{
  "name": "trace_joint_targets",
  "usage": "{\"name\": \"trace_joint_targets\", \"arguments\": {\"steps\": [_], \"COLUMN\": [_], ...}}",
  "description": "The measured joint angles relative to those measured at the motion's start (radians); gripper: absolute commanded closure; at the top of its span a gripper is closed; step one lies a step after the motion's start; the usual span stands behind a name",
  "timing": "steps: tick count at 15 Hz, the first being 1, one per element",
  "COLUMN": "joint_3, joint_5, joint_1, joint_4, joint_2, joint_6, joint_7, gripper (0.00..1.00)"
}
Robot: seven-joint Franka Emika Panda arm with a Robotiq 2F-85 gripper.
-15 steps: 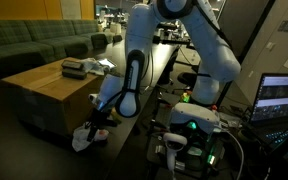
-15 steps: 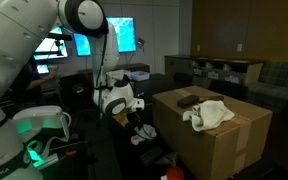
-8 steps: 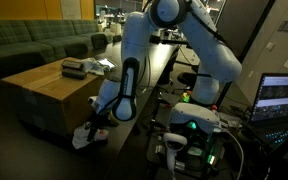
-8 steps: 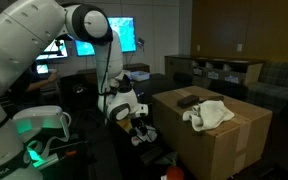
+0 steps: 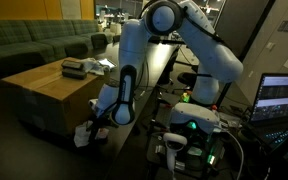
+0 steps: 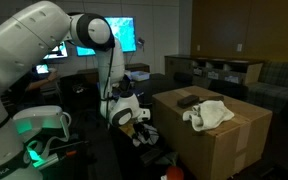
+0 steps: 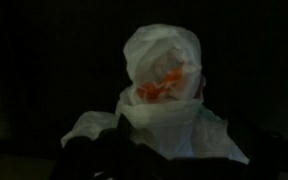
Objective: Remove the brown toy from the box and replace it with the towel, remove the blue object from the box and replace it with the gray duster and remove the orange plush toy from the box and replace it with the duster, remove the duster and replace it with the plastic bag
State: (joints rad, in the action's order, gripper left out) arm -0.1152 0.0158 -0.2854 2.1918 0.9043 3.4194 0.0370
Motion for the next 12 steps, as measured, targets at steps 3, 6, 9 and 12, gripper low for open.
{"name": "trace_joint_targets", "arguments": {"steps": [3, 6, 9, 12], "joint_3": [0.013, 0.025, 0.020, -0.032], "joint_5": [0.000, 0.000, -0.001, -0.051], "joint_1": [-0.011, -0.023, -0.022, 0.027], "joint_4": [-0.007, -0.011, -0.011, -0.004], "joint_2": [0.003, 0.003, 0.001, -0.011], "joint_6": [0.006, 0.015, 0.015, -0.001], "joint_7": [0.000, 0.000, 0.003, 0.003], "gripper": [0.47, 0.72, 0.93, 1.00]}}
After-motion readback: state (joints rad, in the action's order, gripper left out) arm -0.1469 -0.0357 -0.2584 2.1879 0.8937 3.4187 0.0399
